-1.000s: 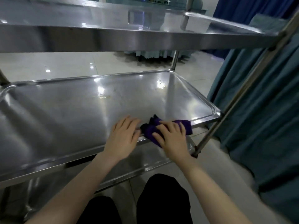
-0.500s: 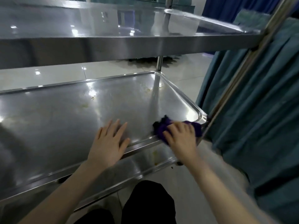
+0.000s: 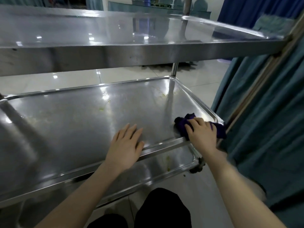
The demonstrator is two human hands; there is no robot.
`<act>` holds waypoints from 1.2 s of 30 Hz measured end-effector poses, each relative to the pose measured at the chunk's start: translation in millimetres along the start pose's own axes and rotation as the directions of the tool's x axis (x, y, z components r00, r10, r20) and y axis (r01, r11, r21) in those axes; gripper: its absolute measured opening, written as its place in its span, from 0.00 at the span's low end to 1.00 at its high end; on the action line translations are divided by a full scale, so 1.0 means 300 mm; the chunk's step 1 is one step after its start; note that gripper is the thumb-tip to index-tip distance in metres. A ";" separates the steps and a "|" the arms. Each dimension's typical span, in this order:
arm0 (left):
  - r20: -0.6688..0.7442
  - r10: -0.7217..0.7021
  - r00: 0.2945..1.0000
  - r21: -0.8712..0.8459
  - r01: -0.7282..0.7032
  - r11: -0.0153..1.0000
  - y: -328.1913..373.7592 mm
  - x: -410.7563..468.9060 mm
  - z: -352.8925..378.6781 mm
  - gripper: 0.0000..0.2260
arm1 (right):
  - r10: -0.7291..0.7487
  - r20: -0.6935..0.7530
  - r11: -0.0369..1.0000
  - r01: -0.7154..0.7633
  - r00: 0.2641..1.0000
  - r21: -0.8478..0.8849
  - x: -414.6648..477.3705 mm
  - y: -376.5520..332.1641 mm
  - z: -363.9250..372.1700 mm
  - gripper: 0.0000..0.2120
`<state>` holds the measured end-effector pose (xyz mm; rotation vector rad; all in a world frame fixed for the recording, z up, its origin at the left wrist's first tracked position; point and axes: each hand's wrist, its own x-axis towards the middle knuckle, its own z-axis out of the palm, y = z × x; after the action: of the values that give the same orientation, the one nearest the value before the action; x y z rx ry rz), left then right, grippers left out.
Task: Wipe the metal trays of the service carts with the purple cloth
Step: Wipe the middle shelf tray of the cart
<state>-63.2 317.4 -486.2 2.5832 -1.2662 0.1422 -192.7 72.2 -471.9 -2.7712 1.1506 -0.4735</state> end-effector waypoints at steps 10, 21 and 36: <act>-0.197 -0.307 0.931 -0.421 0.202 0.884 -0.137 -0.138 -0.104 0.17 | -0.533 0.235 0.845 0.498 0.813 0.196 -0.099 -0.560 0.102 0.21; -0.269 -0.363 0.892 -0.324 0.271 0.906 -0.498 -0.337 -0.137 0.21 | -0.236 0.147 0.972 0.231 0.961 0.046 0.208 -0.729 0.224 0.21; -0.176 -0.346 0.922 -0.145 0.323 0.935 -0.458 -0.336 -0.156 0.19 | -0.639 0.119 0.768 0.622 0.760 0.155 -0.178 -0.656 0.110 0.18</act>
<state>-15.8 487.8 -487.4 2.5655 -0.7273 0.2465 -85.0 248.4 -474.4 -2.9706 0.1050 -0.3239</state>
